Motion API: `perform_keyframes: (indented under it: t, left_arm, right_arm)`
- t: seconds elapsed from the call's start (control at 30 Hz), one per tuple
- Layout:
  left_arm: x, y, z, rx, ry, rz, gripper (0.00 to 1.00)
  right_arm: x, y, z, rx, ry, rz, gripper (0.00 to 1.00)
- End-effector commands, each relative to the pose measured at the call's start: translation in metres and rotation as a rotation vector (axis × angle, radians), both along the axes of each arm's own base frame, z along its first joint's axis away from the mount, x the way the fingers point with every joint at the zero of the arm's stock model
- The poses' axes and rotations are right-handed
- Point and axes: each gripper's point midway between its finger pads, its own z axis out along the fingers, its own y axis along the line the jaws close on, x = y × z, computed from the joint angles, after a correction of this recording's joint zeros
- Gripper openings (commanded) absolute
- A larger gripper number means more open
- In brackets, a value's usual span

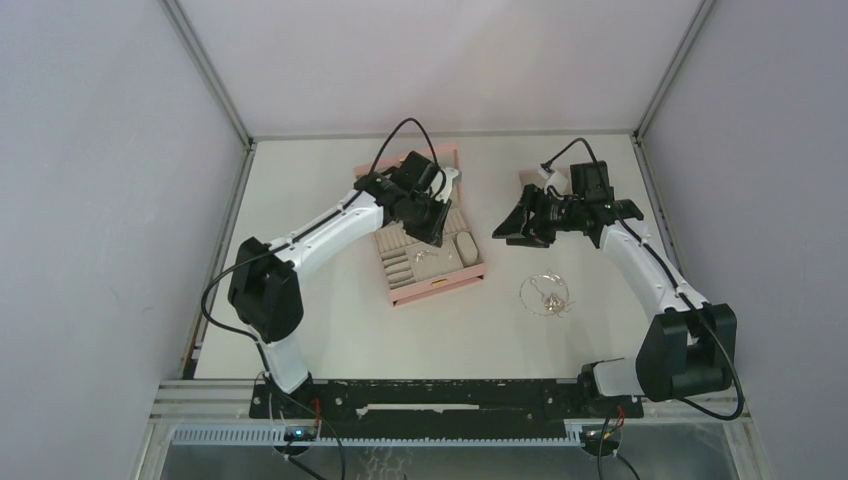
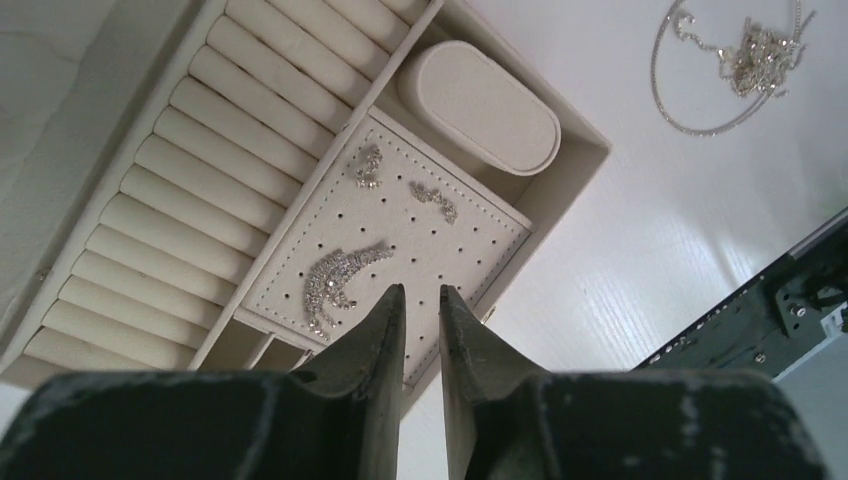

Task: Organize the mixed jewelry
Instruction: Place the jewelry in the jewelry box.

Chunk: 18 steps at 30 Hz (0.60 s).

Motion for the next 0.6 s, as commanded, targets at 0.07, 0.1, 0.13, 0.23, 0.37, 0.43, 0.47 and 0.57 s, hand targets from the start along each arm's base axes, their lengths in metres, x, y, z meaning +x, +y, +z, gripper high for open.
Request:
perform_keyframes:
  t: [0.07,0.1,0.13,0.23,0.37,0.43,0.47,0.57]
  left_arm:
    - [0.012,-0.009,0.003,-0.068,-0.032,0.066,0.17]
    - [0.011,-0.01,0.001,-0.073,-0.022,0.067,0.16]
    - [0.01,-0.01,-0.002,-0.074,-0.012,0.069,0.15]
    - [0.009,-0.008,-0.011,-0.055,0.003,0.083,0.13]
    - [0.009,-0.004,-0.017,-0.031,0.007,0.095,0.13]
    - [0.008,-0.003,-0.021,-0.022,0.018,0.09,0.13]
    - [0.007,-0.003,-0.023,-0.019,0.025,0.089,0.13]
    - [0.005,-0.003,-0.029,-0.009,0.041,0.091,0.13]
  right_arm:
    - [0.0,0.0,0.022,0.0,-0.1,0.013,0.62]
    - [-0.001,0.0,0.022,-0.001,-0.1,0.014,0.61]
    - [-0.001,0.0,0.021,-0.001,-0.1,0.013,0.62]
    - [-0.001,-0.001,0.021,-0.005,-0.102,0.014,0.61]
    - [-0.001,-0.002,0.02,-0.006,-0.099,0.015,0.61]
    - [-0.001,-0.001,0.02,-0.005,-0.099,0.018,0.61]
    - [-0.001,-0.002,0.02,-0.004,-0.098,0.017,0.61]
    - [0.0,-0.002,0.018,-0.005,-0.094,0.016,0.61]
